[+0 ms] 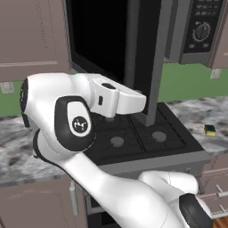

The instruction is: Place the sponge inside the microwave to prepare for sanitizing.

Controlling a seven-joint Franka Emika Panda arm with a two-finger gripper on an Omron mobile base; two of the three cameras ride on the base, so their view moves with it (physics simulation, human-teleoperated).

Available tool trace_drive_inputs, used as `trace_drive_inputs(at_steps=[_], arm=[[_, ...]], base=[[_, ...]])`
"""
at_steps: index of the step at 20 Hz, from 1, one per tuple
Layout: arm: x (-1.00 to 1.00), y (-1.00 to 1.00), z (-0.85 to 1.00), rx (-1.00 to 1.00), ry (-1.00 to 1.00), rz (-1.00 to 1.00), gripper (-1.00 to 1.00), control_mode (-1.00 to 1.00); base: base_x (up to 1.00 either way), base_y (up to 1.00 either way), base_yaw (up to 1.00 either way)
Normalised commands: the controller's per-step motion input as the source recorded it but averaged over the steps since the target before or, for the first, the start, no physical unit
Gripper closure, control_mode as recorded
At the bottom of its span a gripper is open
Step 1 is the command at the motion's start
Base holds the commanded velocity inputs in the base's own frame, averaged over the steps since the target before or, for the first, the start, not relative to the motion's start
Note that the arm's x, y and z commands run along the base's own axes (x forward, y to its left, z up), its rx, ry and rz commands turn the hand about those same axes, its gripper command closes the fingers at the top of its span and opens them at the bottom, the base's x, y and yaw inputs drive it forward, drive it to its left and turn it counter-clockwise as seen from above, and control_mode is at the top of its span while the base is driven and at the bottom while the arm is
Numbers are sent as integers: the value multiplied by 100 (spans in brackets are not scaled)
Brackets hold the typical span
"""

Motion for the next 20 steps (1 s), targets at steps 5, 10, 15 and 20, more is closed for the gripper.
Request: trace_drive_inputs(at_steps=[5,10,15,20], arm=[[0,85,-48,0,7,5,100,-100],[0,95,-53,1,10,6,-100,-100],[0,66,-35,2,4,3,-100,-100],[0,18,-7,0,0,0,-100,-100]], base=[[0,0,0],[0,0,0],[0,0,0],[0,0,0]])
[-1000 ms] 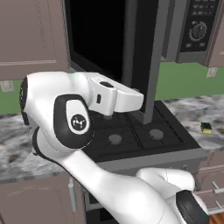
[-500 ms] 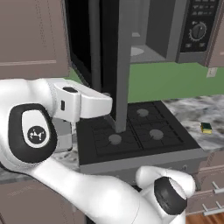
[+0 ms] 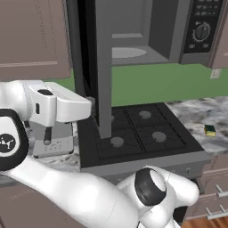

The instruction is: Place the sponge inside the microwave to prepare for sanitizing.

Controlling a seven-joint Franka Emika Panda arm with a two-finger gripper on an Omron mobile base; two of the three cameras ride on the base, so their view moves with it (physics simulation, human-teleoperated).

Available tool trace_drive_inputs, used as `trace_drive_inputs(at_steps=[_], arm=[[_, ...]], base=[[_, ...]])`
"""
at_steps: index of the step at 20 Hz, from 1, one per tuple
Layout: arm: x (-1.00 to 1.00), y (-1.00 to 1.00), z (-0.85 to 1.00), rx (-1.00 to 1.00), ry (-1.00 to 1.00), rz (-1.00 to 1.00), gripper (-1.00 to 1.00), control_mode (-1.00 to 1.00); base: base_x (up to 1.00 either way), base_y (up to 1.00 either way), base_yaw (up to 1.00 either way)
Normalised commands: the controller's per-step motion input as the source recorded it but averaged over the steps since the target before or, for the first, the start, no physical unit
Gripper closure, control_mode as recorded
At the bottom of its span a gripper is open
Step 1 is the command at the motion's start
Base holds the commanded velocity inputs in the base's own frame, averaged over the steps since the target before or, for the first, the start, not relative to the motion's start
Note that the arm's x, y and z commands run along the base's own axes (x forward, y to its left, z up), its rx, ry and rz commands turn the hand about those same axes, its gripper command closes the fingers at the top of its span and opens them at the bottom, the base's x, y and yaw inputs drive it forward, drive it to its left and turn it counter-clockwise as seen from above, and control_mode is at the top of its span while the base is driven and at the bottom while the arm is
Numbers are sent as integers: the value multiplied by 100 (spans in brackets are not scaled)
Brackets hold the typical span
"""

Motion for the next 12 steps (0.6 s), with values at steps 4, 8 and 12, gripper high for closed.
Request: trace_drive_inputs(at_steps=[4,8,12], arm=[[0,7,0,0,0,0,-100,-100],[0,13,-8,0,0,0,-100,-100],[-8,26,-22,0,3,0,-100,-100]], base=[[0,0,0],[0,0,0],[0,0,0]])
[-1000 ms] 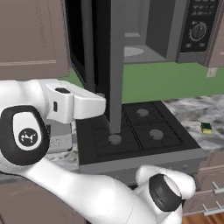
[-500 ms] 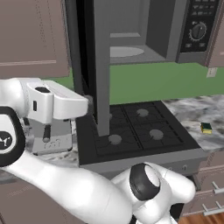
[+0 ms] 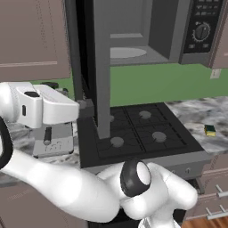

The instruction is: Place the sponge inside the microwave to prepare for sanitizing.

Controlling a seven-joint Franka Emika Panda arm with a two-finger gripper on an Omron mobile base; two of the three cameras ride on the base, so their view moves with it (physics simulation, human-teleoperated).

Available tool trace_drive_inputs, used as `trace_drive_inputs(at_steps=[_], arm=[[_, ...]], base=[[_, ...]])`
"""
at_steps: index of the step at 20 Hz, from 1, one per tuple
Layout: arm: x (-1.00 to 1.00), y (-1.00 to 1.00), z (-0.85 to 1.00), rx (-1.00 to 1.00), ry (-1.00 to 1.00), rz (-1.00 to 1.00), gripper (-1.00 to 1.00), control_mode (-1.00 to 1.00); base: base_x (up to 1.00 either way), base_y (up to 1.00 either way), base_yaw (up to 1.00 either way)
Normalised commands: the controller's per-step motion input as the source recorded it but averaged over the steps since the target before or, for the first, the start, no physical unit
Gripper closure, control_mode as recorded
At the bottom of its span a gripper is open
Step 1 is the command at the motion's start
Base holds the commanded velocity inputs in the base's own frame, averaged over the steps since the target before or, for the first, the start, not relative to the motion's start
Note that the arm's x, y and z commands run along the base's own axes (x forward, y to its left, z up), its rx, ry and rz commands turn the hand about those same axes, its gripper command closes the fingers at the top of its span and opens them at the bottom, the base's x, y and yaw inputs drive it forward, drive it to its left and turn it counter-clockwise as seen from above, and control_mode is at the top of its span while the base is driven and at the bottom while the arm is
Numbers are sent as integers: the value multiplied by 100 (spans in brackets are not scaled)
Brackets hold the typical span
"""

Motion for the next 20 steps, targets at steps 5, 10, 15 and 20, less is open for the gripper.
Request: trace_drive_inputs(at_steps=[5,10,15,20], arm=[[-11,27,-19,1,3,0,-100,-100],[-12,7,0,0,1,0,-100,-100],[-30,1,0,0,-4,-3,-100,-100],[-21,3,0,0,0,-1,-100,-100]], base=[[0,0,0],[0,0,0],[0,0,0],[0,0,0]])
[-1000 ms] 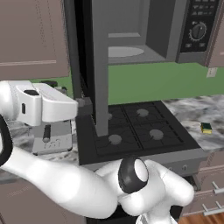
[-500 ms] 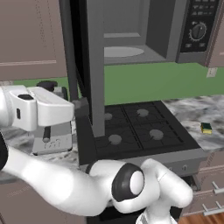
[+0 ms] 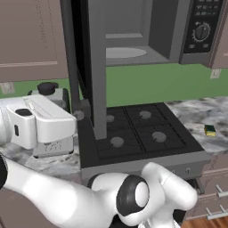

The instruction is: Place the sponge inside the microwave to prepare for sanitizing.

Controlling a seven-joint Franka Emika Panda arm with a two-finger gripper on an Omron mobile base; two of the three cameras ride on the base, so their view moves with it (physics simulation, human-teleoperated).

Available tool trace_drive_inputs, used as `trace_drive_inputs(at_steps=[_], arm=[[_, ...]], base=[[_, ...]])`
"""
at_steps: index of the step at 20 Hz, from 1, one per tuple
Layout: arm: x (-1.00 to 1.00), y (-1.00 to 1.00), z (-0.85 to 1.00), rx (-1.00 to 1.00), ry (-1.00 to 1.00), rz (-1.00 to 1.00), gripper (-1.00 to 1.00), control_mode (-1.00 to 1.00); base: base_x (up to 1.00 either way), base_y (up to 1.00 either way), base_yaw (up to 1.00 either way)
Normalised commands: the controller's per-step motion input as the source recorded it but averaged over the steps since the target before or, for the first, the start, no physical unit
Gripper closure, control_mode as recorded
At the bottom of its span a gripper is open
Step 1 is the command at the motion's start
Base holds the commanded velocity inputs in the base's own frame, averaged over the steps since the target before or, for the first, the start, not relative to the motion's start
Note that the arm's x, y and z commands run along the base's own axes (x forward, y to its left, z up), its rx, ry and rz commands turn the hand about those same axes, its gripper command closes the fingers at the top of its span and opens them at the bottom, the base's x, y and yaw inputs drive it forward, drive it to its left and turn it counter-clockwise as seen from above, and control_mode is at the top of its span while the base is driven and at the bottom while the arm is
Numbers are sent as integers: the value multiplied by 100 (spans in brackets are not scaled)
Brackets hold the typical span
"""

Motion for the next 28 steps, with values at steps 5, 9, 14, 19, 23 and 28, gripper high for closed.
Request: trace_drive_inputs(at_steps=[5,9,14,19,23,28], arm=[[-22,0,0,0,0,0,-100,-100],[-47,-20,0,2,0,2,-100,-100],[-83,-2,0,1,0,4,-100,-100],[-65,-43,0,12,3,13,-100,-100],[-52,-87,3,35,9,29,-100,-100],[-30,-95,15,44,8,34,-100,-100]], base=[[0,0,0],[0,0,0],[0,0,0],[0,0,0],[0,0,0],[0,0,0]])
